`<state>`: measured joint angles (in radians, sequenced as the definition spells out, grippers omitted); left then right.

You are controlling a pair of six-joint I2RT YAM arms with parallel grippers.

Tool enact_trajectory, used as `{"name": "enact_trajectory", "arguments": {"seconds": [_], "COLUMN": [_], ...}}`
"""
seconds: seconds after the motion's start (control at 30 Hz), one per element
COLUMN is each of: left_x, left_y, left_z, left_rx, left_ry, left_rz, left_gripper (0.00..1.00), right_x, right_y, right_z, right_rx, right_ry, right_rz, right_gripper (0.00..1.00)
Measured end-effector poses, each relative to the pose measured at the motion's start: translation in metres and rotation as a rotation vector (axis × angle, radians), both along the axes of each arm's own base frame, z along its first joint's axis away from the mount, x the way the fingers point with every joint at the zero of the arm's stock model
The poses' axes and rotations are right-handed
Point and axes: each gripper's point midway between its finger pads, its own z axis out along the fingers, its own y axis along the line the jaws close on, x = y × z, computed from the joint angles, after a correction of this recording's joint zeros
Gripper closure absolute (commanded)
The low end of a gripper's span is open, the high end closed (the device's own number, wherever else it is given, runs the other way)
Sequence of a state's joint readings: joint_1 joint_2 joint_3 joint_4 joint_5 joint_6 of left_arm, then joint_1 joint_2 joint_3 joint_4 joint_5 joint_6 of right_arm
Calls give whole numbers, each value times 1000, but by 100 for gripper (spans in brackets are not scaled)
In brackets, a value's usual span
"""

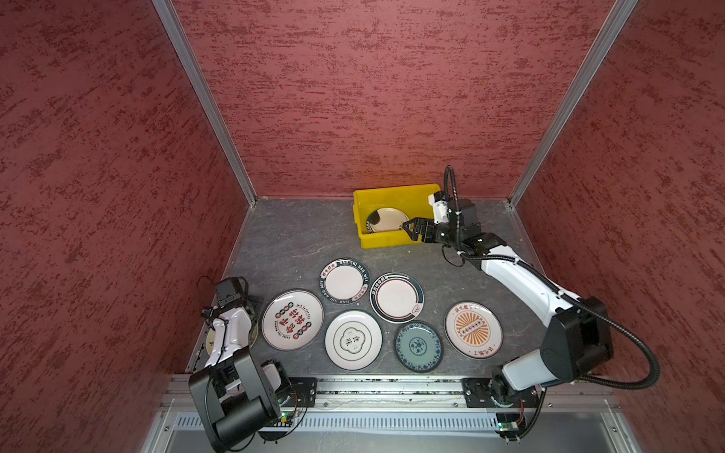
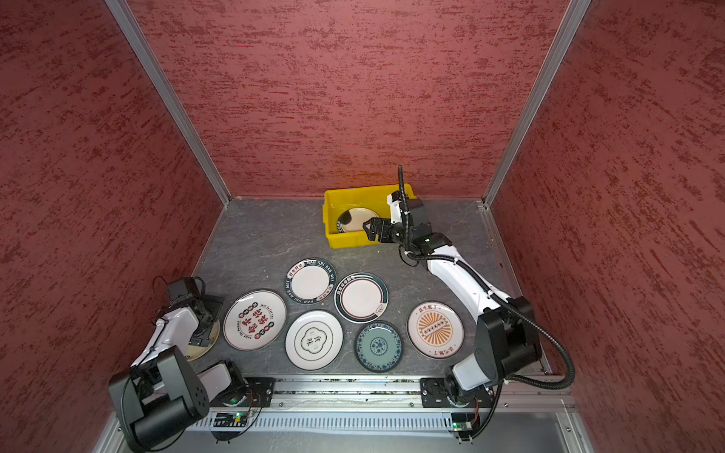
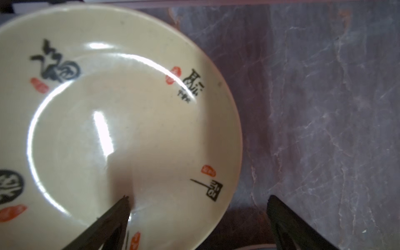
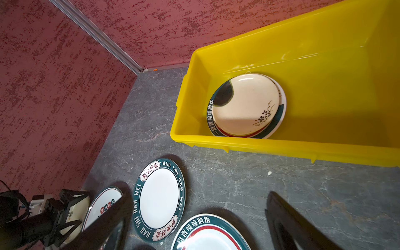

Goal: Place the plates into the plastic bin on the countertop
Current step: Move the plate to the middle-left of the table.

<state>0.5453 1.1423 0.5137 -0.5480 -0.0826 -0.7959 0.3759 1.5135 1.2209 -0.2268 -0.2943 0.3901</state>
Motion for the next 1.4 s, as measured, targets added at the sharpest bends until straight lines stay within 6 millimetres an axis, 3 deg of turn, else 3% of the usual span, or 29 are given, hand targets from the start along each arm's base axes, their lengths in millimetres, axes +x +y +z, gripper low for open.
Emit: {"name": "enact_trajectory", "arguments": {"seconds": [0.33,0.6,1.13,1.4], "left_x": [27,60,117,149], "left_y": [4,-17,-46,-75], "left_z": [3,3,11,13], "left_rx": [9,-24,-66,-113], "left_ry": [-47,-74,-232,-250], "left_rz": [-57,-263,-470,-601], "left_gripper": [1,1,1,1], "right_x": [1,1,2,3], "right_y": [0,0,-2,-3], "right_z": [-2,-4,-5,-5], "right_rx": [7,5,-2,-5], "right_ry": [12,17,15,14], "right_rz": [-7,-9,-19,-24], "right_gripper": [3,3,2,1]}}
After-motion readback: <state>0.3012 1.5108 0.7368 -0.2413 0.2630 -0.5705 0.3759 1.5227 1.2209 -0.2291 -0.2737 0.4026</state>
